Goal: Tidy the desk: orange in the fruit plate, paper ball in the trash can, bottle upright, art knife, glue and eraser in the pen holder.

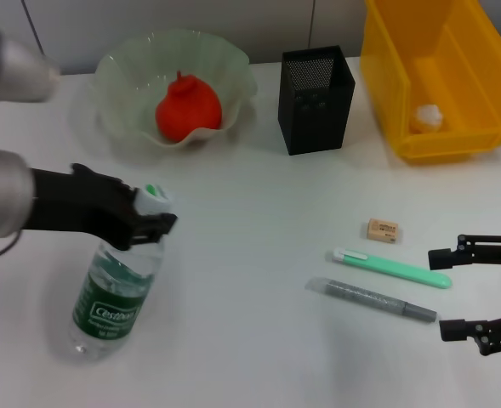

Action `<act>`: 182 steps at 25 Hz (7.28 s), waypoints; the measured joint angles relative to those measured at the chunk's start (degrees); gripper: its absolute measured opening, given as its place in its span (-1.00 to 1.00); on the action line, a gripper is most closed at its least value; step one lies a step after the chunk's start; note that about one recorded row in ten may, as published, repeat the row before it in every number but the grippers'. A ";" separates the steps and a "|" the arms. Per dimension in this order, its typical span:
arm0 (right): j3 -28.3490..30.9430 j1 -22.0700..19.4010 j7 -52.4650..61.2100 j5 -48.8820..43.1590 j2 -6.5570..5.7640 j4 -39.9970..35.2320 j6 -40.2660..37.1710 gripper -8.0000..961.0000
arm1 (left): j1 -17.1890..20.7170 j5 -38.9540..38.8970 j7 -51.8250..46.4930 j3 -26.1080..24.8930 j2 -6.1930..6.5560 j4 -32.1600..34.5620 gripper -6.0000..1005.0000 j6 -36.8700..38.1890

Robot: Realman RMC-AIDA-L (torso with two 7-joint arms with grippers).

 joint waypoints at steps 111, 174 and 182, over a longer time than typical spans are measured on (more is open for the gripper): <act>-28.12 19.64 56.28 -26.97 5.05 -32.54 10.56 0.75 | 9.60 -31.50 81.87 -41.72 2.93 -60.29 0.54 24.81; -59.66 24.31 69.51 -29.48 5.75 -13.44 32.54 -0.35 | 8.61 -31.45 82.07 -41.72 1.88 -61.78 0.54 20.84; -60.11 24.36 69.39 -29.49 5.75 -13.27 32.65 -0.40 | 8.61 -31.40 82.26 -41.73 1.85 -61.78 0.54 20.87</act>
